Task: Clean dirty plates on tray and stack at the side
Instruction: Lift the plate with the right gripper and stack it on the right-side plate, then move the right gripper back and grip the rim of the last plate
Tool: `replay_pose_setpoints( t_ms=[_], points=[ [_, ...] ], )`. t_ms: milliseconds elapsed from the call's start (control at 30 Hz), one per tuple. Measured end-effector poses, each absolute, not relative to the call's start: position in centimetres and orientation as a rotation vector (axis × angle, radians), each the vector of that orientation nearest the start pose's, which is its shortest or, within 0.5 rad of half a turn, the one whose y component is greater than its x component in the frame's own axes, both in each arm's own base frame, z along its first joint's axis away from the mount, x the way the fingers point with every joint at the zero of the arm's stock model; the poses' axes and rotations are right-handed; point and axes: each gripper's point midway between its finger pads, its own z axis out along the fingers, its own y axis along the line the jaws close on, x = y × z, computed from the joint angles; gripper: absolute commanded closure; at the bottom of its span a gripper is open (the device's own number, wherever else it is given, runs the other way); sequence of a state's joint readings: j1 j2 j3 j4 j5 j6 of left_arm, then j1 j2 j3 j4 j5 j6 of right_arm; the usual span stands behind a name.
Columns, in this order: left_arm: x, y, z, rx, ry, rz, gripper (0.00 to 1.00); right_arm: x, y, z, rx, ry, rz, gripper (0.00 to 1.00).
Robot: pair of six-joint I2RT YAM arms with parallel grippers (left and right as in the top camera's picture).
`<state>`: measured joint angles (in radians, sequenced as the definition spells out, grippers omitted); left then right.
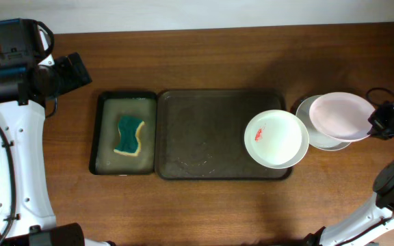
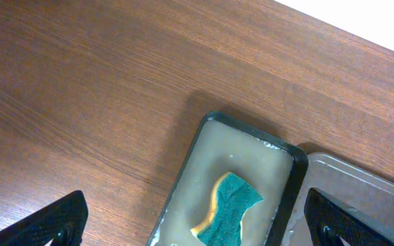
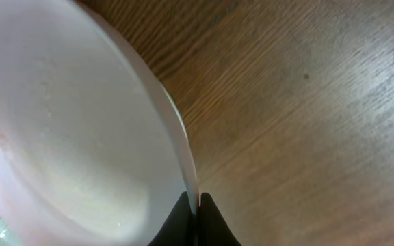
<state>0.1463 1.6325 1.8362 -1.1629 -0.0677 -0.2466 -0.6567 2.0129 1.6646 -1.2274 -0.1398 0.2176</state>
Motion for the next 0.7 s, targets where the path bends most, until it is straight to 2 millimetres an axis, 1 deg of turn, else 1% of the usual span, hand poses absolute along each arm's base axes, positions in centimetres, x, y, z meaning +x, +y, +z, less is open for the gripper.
replay_pose_setpoints(
  t_ms=[100,133,167,233,333,367,433,467,533,600,633,700],
  points=[
    [39.9,7.0,28.4,-0.520,2.474,0.045,0.00,31.6,-21.1,6.8,1.314,2.826,0.209,0.95],
    [39.9,7.1,28.4,-0.520,2.473,0.045,0.01,31.8,-20.9,6.4,1.308,2.826,0.207,0.85],
    [39.9,7.0,28.4,-0.520,2.473,0.045,0.01,32.0,-20.4,5.8,1.290,2.833,0.208,0.62],
    [39.9,7.0,28.4,-0.520,2.474,0.045,0.01,32.0,-19.6,5.4,1.282,2.851,0.220,0.53],
    [39.9,7.0,28.4,-0.520,2.473,0.045,0.00,31.4,-18.2,6.1,1.237,2.925,0.252,0.52],
    [39.9,7.0,28.4,-0.520,2.472,0.044,0.01,30.9,-17.8,7.1,1.241,2.959,0.267,0.52],
    [39.9,7.0,28.5,-0.520,2.471,0.044,0.01,30.1,-17.1,10.4,1.239,3.009,0.289,0.51],
    [39.9,7.0,28.4,-0.520,2.473,0.045,0.01,29.4,-16.4,12.1,1.218,3.036,0.297,0.50],
    [39.9,7.1,28.4,-0.520,2.473,0.045,0.01,28.6,-14.6,14.0,1.146,3.076,0.300,0.49],
    [39.9,7.1,28.4,-0.520,2.473,0.045,0.01,28.7,-12.5,14.7,1.037,3.118,0.284,0.46],
    [39.9,7.1,28.4,-0.520,2.473,0.045,0.01,28.5,-10.7,14.4,0.964,3.171,0.277,0.46],
    [39.9,7.0,28.4,-0.520,2.474,0.045,0.01,28.0,-7.7,12.9,0.835,3.266,0.260,0.46]
  ],
)
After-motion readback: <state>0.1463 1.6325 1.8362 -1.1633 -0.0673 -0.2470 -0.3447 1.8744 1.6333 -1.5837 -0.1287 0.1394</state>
